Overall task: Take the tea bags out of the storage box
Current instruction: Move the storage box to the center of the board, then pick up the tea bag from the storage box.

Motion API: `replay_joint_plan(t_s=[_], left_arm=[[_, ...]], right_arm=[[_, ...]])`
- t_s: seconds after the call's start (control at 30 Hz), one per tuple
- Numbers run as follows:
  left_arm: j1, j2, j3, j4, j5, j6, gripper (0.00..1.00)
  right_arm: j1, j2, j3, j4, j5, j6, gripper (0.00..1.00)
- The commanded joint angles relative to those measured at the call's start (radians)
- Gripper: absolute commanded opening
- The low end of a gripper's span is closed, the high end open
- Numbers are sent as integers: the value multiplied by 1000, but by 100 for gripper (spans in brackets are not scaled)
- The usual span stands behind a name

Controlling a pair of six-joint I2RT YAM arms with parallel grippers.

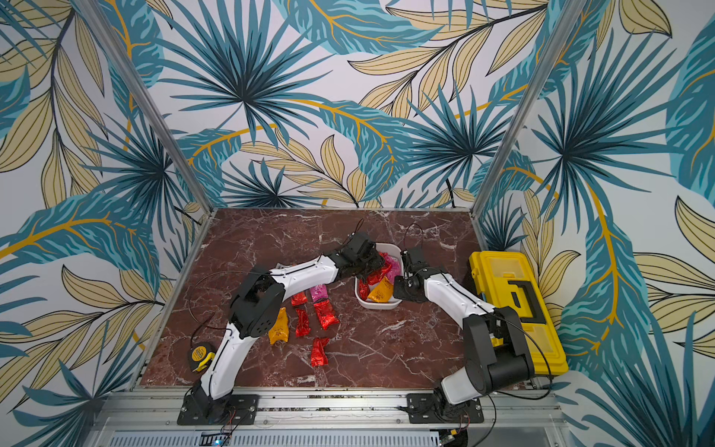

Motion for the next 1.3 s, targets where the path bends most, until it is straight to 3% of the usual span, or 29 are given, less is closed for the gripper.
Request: replay_joint_plan(t_s=[0.0,0.5,0.7,0.9,1.1,1.27], left_arm=[[-9,13,68,-16,-3,-7,40],[-18,-3,90,-24,-9,41,1],[-32,-100,76,-86,-76,165,0],[-37,-280,-69,-104,-158,298,0],[-31,-477,-283,-145,-230,455,0],[1,-572,-460,-132,-247,547,0]], right_arm=[[-1,-24,-26,-2,3,11,13],[-1,-50,-55,4,6,20,12],[-1,-31,-51,16,6,23,12],[-1,-16,-39,15,8,-1,15],[-1,-30,-17,-2,19,-6,37],[-1,-73,2,-17,7,-8,48]])
